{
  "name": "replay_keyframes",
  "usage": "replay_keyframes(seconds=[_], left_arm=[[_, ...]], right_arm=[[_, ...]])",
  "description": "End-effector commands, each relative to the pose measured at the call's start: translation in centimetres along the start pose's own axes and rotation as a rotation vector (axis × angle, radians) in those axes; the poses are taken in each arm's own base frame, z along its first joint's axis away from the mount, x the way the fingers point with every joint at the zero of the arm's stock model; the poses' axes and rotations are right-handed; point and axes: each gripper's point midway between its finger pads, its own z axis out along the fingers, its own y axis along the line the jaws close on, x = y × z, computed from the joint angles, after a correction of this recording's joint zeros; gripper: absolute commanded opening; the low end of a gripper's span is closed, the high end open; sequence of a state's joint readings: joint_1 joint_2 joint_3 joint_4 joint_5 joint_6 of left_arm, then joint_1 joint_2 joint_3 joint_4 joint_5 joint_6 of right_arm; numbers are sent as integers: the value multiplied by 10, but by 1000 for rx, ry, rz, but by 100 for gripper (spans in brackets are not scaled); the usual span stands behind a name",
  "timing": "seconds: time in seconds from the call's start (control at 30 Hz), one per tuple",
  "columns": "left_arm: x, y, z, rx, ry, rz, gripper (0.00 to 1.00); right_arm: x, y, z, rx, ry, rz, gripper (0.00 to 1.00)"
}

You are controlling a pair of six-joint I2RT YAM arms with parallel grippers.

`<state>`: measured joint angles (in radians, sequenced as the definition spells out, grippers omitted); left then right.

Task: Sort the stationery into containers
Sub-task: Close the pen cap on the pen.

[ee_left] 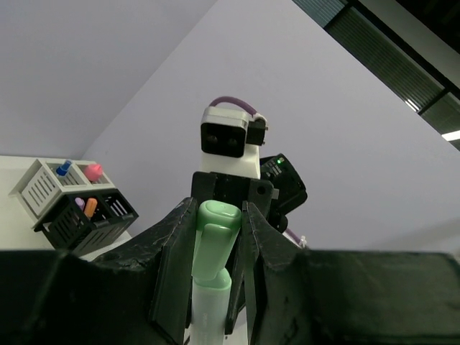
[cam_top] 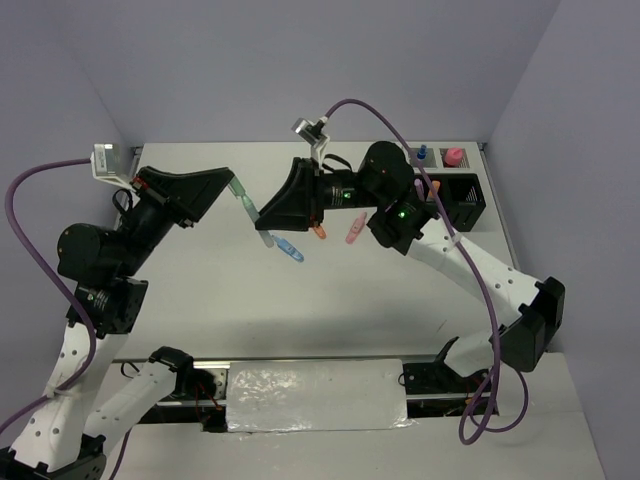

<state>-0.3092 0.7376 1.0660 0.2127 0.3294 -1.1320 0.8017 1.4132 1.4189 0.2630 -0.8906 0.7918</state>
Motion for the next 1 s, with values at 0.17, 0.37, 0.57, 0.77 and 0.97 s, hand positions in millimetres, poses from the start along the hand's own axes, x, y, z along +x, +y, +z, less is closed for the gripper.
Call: replay_keyframes(seconds=[0.17,0.37,0.57,0.77,0.97], left_arm=[[4,-16,1,89,34,-20,0],[11,-16,0,92,66,-70,0],[20,-12,-2,74,114,-100,0],[24,-9,-4,57,134,-101,0],[16,-9,-2,21,118,-36,29]], right_arm=[[-34,17,5,-54,-45,-103,0],[-52,24,7,-91,-51,-164,0],[-82,38,7,-118,-86,-261,0],[-92,47,13,-188,-88,-309,0],[-80,41,12,-165,-71,-320,0]])
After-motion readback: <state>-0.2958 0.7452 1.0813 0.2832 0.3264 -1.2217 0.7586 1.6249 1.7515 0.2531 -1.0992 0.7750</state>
